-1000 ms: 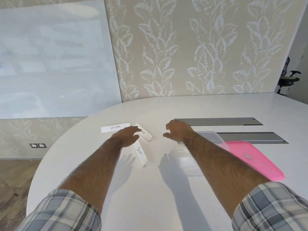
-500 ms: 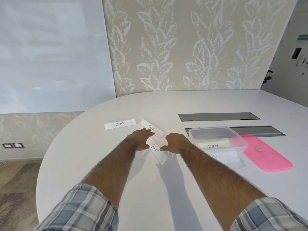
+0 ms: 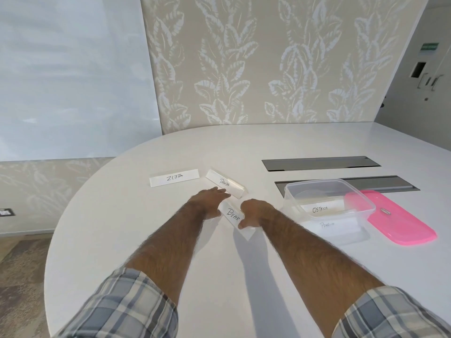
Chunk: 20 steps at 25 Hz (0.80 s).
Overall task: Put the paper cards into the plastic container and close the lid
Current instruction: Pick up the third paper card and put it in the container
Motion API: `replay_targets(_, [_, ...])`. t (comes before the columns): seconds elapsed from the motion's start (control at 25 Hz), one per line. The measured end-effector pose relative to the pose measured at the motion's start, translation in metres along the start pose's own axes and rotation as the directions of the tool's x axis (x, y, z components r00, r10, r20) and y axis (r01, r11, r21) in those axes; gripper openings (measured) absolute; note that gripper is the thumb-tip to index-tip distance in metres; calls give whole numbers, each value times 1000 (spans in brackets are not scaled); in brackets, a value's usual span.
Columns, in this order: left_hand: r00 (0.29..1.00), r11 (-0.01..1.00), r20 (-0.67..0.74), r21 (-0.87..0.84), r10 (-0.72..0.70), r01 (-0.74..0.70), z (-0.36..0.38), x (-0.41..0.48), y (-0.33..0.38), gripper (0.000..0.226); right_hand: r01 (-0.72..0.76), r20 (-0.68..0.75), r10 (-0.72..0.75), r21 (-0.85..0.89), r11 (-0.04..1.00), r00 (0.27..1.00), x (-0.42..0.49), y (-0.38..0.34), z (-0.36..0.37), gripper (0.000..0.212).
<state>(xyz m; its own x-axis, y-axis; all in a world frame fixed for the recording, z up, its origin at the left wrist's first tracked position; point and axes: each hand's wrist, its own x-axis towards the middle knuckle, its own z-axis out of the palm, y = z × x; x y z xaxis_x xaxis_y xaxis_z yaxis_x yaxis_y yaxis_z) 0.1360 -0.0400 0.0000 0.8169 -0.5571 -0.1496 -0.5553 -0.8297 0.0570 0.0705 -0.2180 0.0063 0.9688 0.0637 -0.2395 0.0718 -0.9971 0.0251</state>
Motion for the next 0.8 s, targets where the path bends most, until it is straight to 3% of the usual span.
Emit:
replay_targets(0.28, [999, 999, 50, -47, -8, 10, 6, 14, -8, 77, 21, 71, -23, 32, 999, 997, 10, 10, -6, 66])
replay_targets(0.8, [992, 991, 83, -90, -96, 103, 13, 6, -9, 53, -21, -7, 21, 17, 1000, 1000, 3, 10, 0, 49])
